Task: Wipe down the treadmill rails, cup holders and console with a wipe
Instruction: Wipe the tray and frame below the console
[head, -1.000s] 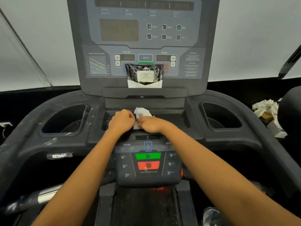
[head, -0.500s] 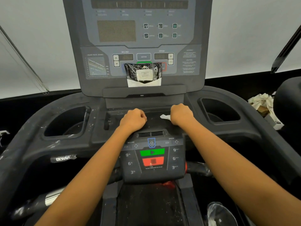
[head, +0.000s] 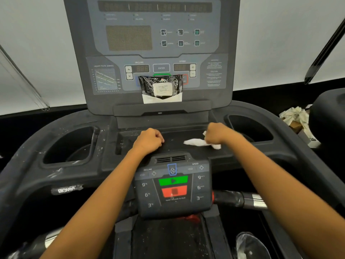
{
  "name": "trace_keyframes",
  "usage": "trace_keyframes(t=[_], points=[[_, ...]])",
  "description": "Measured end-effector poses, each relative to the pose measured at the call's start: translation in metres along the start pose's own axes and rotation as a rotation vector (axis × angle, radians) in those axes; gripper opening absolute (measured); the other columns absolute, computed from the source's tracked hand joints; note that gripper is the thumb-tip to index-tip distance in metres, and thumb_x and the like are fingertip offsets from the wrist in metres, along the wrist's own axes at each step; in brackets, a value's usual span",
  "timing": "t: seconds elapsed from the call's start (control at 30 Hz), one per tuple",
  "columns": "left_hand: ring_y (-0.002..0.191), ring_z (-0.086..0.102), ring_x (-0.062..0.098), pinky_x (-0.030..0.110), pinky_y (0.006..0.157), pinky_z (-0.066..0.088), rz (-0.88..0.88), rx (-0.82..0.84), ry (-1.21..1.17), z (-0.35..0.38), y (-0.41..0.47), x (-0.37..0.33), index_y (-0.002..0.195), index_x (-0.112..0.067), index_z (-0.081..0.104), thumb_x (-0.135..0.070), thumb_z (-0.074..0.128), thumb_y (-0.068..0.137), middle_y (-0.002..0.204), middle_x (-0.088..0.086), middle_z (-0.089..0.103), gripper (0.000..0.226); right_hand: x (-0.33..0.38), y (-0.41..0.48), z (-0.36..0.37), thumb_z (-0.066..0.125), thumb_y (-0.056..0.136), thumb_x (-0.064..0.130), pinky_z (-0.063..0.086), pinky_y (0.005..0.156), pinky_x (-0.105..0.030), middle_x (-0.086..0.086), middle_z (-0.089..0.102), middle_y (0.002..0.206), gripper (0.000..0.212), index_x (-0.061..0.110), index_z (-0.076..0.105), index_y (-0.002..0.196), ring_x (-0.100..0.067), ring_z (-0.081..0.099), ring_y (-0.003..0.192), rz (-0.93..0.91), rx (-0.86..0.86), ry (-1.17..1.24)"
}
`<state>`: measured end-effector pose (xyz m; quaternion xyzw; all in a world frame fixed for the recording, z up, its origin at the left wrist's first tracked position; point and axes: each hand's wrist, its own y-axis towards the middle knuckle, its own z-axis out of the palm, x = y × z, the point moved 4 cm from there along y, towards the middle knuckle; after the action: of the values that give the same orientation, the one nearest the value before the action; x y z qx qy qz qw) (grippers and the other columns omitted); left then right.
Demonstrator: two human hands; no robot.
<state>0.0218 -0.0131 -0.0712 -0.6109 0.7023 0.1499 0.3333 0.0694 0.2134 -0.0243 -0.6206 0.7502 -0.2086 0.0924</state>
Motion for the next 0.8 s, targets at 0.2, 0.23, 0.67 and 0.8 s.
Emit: trace_keyframes(t=[0.2, 0.23, 0.67, 0.8], points=[[0.072, 0.064, 0.015, 0.039, 0.086, 0.055, 0.005, -0.016, -0.003, 0.001, 0.0, 0.004, 0.067, -0.026, 0.068, -0.012, 0.052, 0.084, 0.066, -0.014, 0.067, 0.027, 0.029, 0.0, 0.013, 0.041, 0.098, 0.051, 0.042, 0.073, -0.035, -0.009, 0.059, 0.1, 0.049, 0.005, 0.057, 0.09, -0.03, 0.058, 0.091, -0.029, -0.11, -0.241], [0.071, 0.064, 0.014, 0.039, 0.086, 0.055, 0.005, -0.016, -0.012, 0.001, 0.0, 0.005, 0.067, -0.025, 0.068, -0.011, 0.052, 0.084, 0.065, -0.013, 0.067, 0.027, 0.037, 0.004, 0.017, 0.043, 0.098, 0.044, 0.042, 0.07, -0.033, -0.008, 0.061, 0.093, 0.044, 0.006, 0.053, 0.079, -0.028, 0.056, 0.08, -0.077, -0.12, -0.234], [0.089, 0.065, 0.024, 0.04, 0.085, 0.053, 0.066, 0.031, 0.116, 0.01, 0.009, -0.024, 0.069, -0.03, 0.065, -0.017, 0.049, 0.084, 0.088, -0.001, 0.071, 0.026, 0.006, 0.016, 0.005, 0.051, 0.092, 0.009, 0.045, 0.066, -0.035, -0.014, 0.057, 0.09, 0.01, 0.0, 0.055, 0.092, -0.032, 0.056, 0.08, -0.003, -0.193, -0.025], [0.089, 0.065, 0.024, 0.041, 0.086, 0.053, 0.067, 0.041, 0.119, 0.012, 0.01, -0.023, 0.068, -0.031, 0.065, -0.018, 0.05, 0.085, 0.088, 0.0, 0.071, 0.026, 0.016, 0.01, 0.009, 0.051, 0.095, 0.014, 0.044, 0.06, -0.033, -0.01, 0.051, 0.075, 0.02, 0.005, 0.049, 0.078, -0.021, 0.043, 0.058, -0.015, -0.143, -0.241]])
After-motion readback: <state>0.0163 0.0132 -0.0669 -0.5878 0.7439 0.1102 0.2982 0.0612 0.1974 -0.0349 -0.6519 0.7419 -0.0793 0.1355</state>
